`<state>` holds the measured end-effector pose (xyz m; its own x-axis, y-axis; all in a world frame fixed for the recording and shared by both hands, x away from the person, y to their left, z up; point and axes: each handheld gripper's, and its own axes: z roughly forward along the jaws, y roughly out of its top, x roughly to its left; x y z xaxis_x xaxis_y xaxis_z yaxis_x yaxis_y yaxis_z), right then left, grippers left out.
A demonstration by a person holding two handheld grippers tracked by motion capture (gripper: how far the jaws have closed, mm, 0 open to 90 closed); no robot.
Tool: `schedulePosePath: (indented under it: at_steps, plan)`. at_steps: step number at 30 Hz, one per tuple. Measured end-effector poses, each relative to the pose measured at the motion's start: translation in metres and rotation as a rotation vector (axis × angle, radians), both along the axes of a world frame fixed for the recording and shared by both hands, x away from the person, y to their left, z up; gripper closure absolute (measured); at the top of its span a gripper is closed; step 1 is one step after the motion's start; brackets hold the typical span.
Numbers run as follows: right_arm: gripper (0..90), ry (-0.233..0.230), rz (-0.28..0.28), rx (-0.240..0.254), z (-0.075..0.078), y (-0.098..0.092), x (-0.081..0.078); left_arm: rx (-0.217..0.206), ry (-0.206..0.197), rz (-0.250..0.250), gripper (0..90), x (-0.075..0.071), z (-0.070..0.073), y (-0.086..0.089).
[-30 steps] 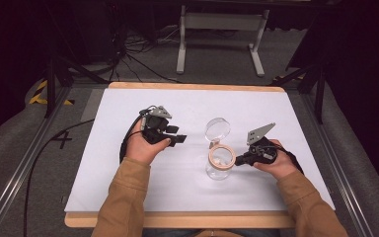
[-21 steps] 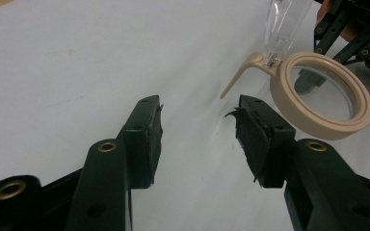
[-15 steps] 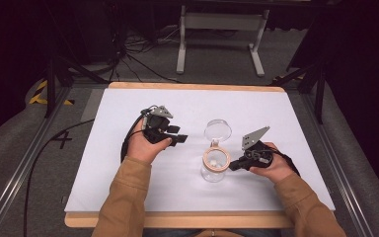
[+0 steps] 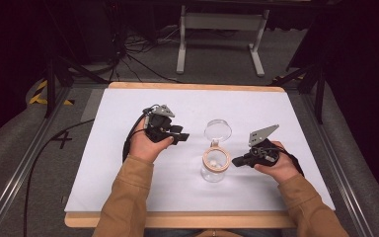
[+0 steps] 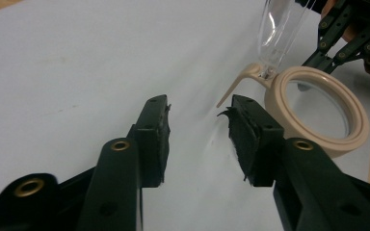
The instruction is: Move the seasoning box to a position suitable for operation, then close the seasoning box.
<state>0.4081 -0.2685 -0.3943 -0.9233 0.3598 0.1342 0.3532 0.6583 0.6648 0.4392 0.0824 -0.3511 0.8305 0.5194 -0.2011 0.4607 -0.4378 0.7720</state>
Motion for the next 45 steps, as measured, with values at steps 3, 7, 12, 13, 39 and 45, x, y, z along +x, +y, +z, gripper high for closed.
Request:
schedulePosePath:
  at_steps: [3, 7, 12, 13, 39, 45]
  plan:
    - [90.0, -0.011, -0.037, 0.018, 0.006, -0.005, -0.002, -0.024, 0.013, 0.011, 69.8, 0.001, 0.001, -0.004]
    - [90.0, -0.016, -0.073, 0.058, 0.013, -0.010, -0.006, -0.027, -0.004, 0.028, 81.0, 0.003, 0.000, -0.009]
    - [90.0, -0.033, -0.095, 0.108, 0.025, -0.012, -0.016, -0.076, -0.004, 0.042, 89.8, 0.004, -0.001, -0.017]
    - [90.0, -0.038, -0.092, 0.119, 0.027, -0.012, -0.017, -0.072, -0.008, 0.045, 89.9, 0.004, -0.001, -0.018]
    - [90.0, -0.123, -0.112, 0.310, 0.031, 0.016, -0.037, -0.117, -0.060, -0.048, 89.9, 0.006, -0.005, -0.047]
    - [90.0, -0.111, -0.114, 0.327, 0.033, 0.017, -0.037, -0.126, -0.052, -0.063, 89.7, 0.004, -0.004, -0.047]
